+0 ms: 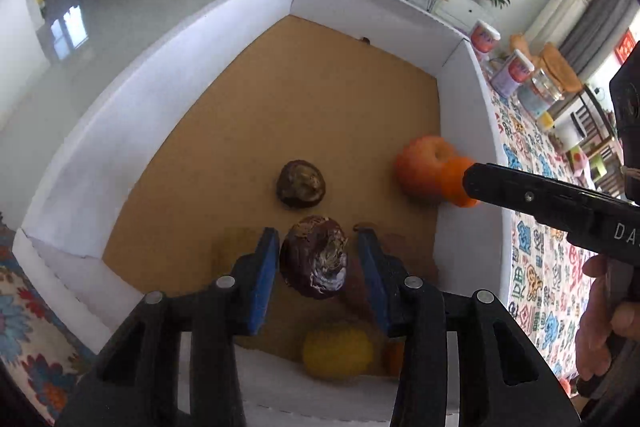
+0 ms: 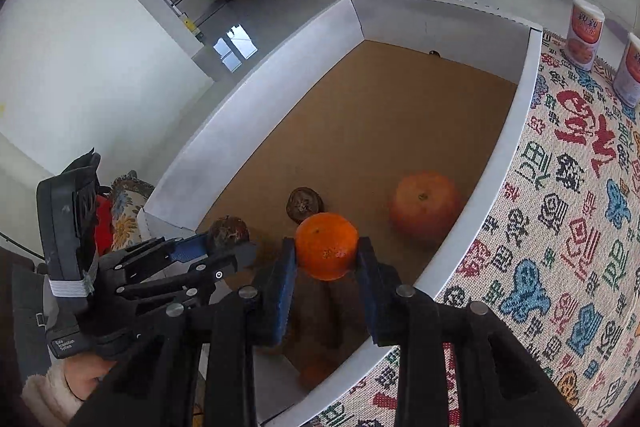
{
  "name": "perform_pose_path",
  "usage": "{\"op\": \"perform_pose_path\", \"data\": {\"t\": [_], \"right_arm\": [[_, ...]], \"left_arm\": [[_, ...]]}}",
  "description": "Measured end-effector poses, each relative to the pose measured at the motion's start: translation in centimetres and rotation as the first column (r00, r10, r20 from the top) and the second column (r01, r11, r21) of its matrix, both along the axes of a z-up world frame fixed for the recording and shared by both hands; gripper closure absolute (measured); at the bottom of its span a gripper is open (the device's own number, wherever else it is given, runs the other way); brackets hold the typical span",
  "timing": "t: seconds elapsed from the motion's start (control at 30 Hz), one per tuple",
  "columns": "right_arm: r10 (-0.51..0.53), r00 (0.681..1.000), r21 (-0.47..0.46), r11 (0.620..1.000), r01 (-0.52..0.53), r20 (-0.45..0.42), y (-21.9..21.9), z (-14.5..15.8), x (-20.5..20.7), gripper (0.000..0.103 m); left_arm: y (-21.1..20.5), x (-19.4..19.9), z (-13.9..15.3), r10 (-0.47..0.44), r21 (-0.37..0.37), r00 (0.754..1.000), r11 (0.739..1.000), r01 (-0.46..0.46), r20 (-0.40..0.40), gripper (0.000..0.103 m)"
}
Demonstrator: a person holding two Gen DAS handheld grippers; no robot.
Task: Organize fruits
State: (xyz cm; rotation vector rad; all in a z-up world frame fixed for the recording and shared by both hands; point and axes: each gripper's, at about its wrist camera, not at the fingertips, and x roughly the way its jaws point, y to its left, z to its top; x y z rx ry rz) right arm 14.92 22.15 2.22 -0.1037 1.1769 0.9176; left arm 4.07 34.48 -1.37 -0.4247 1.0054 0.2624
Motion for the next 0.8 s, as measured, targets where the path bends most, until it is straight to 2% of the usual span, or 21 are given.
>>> {"op": "perform_pose_path", "data": {"t": [0.03,0.07,0.1,0.17,0.27,0.33,0.4,0.43,0.47,0.53,0.6,0.63,0.7,0.8], "right_arm": [[-0.014,1.000,0.011,1.000,0.014,-0.005,0.2,-0.3,0.3,0.056],[-0.033,0.999,0.024,0.999,0.033,-0.006,0.1,-0.5,0.6,0.046],[-0.054,0.999,0.042,0.998,0.055,-0.002,-0.3,-0.4,0.7,0.027],[-0.086,0.996,0.090,0.992,0.085,0.013,-1.4,0.1,0.8,0.023],[-0.118,0.990,0.087,0.990,0.111,0.083,-3.1,2.0,-0.2,0.019],[-0.127,0.981,0.065,0.991,0.119,0.149,-4.2,3.5,-1.1,0.006],[-0.133,0.972,0.059,0.991,0.123,0.193,-5.1,5.1,-1.8,0.003],[-0.140,0.968,0.048,0.990,0.133,0.207,-5.4,5.6,-2.3,0.001],[-0.147,0.965,0.034,0.989,0.143,0.217,-5.7,6.1,-2.7,0.000],[-0.155,0.963,0.002,0.987,0.159,0.222,-6.2,6.6,-3.6,0.000],[-0.151,0.963,-0.015,0.987,0.158,0.223,-6.5,7.0,-4.8,0.000],[-0.143,0.965,-0.019,0.988,0.151,0.220,-6.5,7.1,-5.3,0.000],[-0.121,0.969,-0.035,0.991,0.132,0.215,-6.1,7.0,-6.5,0.000],[-0.085,0.964,-0.095,0.989,0.112,0.253,-5.0,6.7,-8.0,0.000]], "left_arm": [[-0.2,-0.1,0.1,0.000,0.014,1.000,1.000,0.000,0.006,0.042],[-0.2,-0.4,0.5,0.001,0.030,1.000,1.000,-0.001,0.021,0.038],[-0.4,-0.6,0.9,0.001,0.053,0.999,0.999,-0.003,0.038,0.031],[-1.2,-1.2,2.1,0.003,0.109,0.997,0.994,-0.011,0.074,0.026],[-3.0,-2.1,4.7,0.010,0.236,0.992,0.971,-0.040,0.127,0.013],[-4.3,-2.8,6.4,0.024,0.345,0.986,0.935,-0.081,0.166,0.010],[-5.3,-3.7,7.7,0.079,0.437,0.978,0.885,-0.159,0.195,0.006],[-5.4,-4.1,8.0,0.122,0.457,0.972,0.866,-0.204,0.203,0.006],[-5.4,-4.5,8.2,0.152,0.456,0.966,0.859,-0.233,0.207,0.006],[-5.1,-4.8,8.1,0.155,0.424,0.973,0.879,-0.216,0.174,0.006],[-4.8,-5.1,8.0,0.080,0.379,0.986,0.916,-0.129,0.143,0.006],[-4.6,-5.4,7.9,0.075,0.360,0.988,0.925,-0.120,0.136,0.006],[-4.0,-5.6,7.8,0.109,0.331,0.987,0.933,-0.142,0.116,0.006],[-3.2,-5.8,7.5,0.134,0.320,0.987,0.934,-0.157,0.092,0.006]]}}
